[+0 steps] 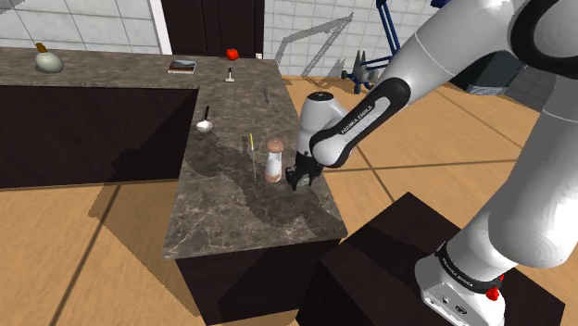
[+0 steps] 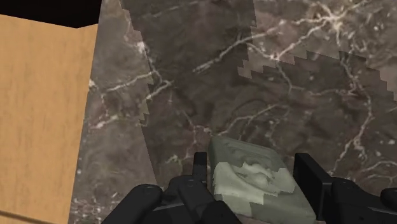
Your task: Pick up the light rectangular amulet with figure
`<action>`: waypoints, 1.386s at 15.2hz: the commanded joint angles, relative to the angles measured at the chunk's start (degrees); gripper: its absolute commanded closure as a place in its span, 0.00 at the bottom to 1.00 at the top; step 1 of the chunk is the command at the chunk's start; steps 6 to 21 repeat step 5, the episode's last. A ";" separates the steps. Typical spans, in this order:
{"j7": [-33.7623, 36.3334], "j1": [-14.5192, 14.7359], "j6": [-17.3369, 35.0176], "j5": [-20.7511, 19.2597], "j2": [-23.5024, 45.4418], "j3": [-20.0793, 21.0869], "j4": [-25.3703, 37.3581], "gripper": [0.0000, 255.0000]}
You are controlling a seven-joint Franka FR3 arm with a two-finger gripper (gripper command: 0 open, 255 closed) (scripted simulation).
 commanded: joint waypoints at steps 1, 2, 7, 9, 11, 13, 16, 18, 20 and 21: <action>-0.44 -0.20 -1.49 0.64 -1.50 0.34 -0.01 1.00; -0.66 -0.30 -2.22 0.95 -2.25 0.49 -0.02 1.00; -0.92 -0.38 -3.06 1.31 -3.12 0.63 -0.02 1.00; -0.92 -0.38 -3.06 1.31 -3.12 0.63 -0.02 1.00; -0.92 -0.38 -3.06 1.31 -3.12 0.63 -0.02 1.00; -0.92 -0.38 -3.06 1.31 -3.12 0.63 -0.02 1.00; -0.92 -0.38 -3.06 1.31 -3.12 0.63 -0.02 1.00; -0.92 -0.38 -3.06 1.31 -3.12 0.63 -0.02 1.00; -0.92 -0.38 -3.06 1.31 -3.12 0.63 -0.02 1.00; -0.92 -0.38 -3.06 1.31 -3.12 0.63 -0.02 1.00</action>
